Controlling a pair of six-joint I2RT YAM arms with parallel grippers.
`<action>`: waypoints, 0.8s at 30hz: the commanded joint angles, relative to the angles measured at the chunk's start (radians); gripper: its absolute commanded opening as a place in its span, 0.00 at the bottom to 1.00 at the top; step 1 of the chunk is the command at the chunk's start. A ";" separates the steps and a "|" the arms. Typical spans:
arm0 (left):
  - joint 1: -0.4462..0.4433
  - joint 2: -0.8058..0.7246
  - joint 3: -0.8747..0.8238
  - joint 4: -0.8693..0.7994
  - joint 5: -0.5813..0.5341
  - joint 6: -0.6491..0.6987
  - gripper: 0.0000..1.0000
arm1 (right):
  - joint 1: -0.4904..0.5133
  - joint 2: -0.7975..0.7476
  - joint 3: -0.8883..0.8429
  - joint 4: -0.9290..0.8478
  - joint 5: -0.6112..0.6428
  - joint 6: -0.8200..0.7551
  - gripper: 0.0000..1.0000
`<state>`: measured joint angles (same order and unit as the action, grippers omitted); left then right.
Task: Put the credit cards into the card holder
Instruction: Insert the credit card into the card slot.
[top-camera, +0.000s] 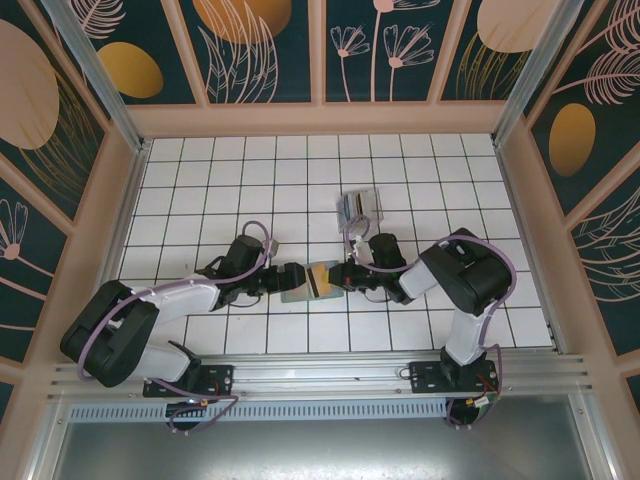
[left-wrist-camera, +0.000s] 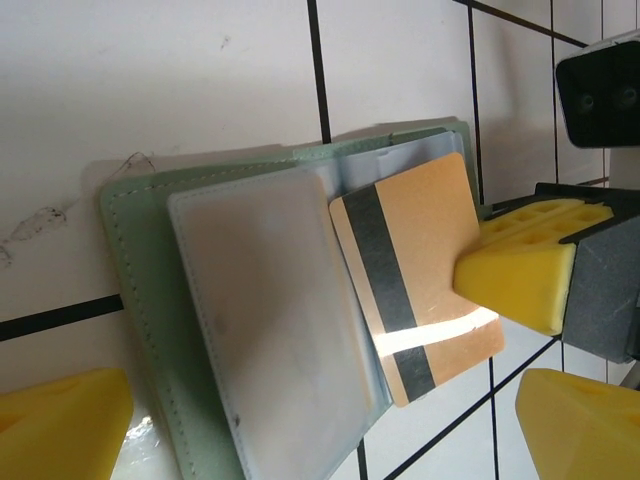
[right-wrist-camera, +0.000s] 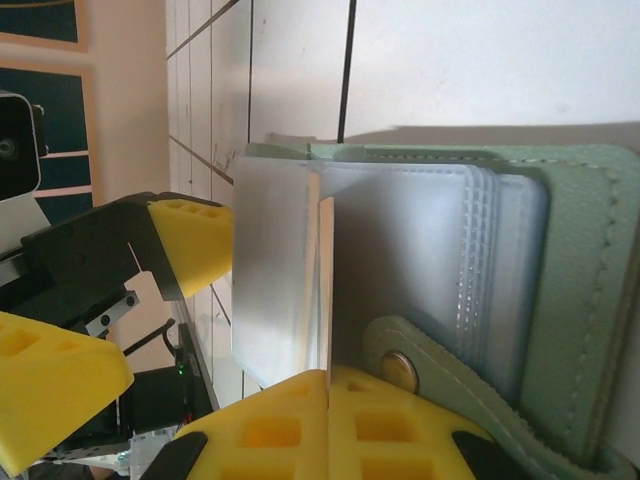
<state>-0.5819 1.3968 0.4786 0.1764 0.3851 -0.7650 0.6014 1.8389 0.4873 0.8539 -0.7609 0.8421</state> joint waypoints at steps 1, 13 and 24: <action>-0.010 0.056 -0.027 0.088 -0.016 0.000 0.99 | 0.016 0.028 0.013 -0.025 0.008 -0.043 0.00; -0.009 -0.051 -0.090 0.084 -0.139 -0.085 0.99 | 0.022 0.059 0.008 0.094 -0.035 0.047 0.00; -0.010 -0.034 -0.088 0.103 -0.128 -0.071 0.80 | 0.054 0.090 0.115 -0.123 0.026 0.012 0.00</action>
<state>-0.5938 1.3464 0.3992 0.2661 0.2569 -0.8398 0.6418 1.8992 0.5808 0.8238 -0.7738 0.8696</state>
